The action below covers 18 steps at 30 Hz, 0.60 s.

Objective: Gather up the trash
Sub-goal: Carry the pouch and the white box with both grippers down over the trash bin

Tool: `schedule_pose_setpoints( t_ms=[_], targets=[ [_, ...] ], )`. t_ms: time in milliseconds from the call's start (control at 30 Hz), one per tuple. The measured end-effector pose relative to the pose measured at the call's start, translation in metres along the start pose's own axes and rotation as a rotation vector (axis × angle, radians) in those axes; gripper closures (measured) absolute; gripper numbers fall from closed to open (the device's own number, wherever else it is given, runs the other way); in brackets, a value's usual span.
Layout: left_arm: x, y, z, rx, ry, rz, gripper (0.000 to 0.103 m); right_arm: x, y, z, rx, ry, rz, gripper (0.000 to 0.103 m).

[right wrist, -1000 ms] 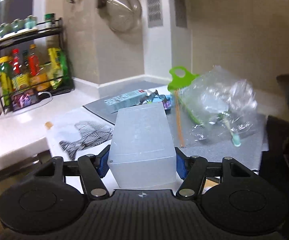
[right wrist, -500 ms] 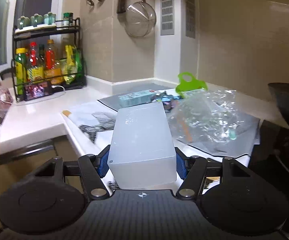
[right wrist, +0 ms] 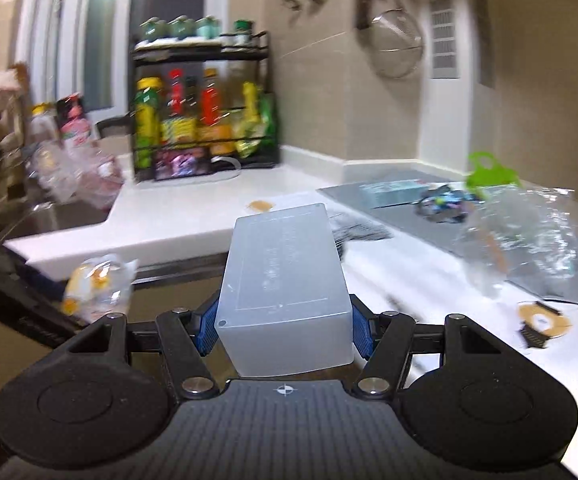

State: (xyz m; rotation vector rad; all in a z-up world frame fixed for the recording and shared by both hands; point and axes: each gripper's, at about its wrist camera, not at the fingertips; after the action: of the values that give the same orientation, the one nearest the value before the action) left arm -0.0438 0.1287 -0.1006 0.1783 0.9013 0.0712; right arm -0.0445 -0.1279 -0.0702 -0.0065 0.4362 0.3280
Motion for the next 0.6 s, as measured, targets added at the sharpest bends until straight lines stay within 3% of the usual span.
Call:
schedule_pose_setpoints(
  t_ms=[233,400,600],
  targets=[
    [0.025,-0.006,-0.011,0.027,0.053,0.008,0.025,0.023,0.014,-0.023,0.044,0.100,0.095,0.038],
    [0.047,-0.010,-0.017,0.044,0.091,0.002,0.025,0.058,0.011,-0.049,0.089,0.224,0.095,0.038],
    [0.084,-0.018,-0.023,0.084,0.155,-0.063,0.025,0.105,0.012,-0.083,0.131,0.371,0.095,0.038]
  ],
)
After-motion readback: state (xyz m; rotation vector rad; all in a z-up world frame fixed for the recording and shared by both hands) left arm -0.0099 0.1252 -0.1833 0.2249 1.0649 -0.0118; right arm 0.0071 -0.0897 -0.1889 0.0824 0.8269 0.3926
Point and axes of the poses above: each gripper's, at about its wrist camera, not at the fingertips, and x roughly the way its jaws point, y to its left, z to its top, and after that the axes turned 3 degrees about z, right-handed
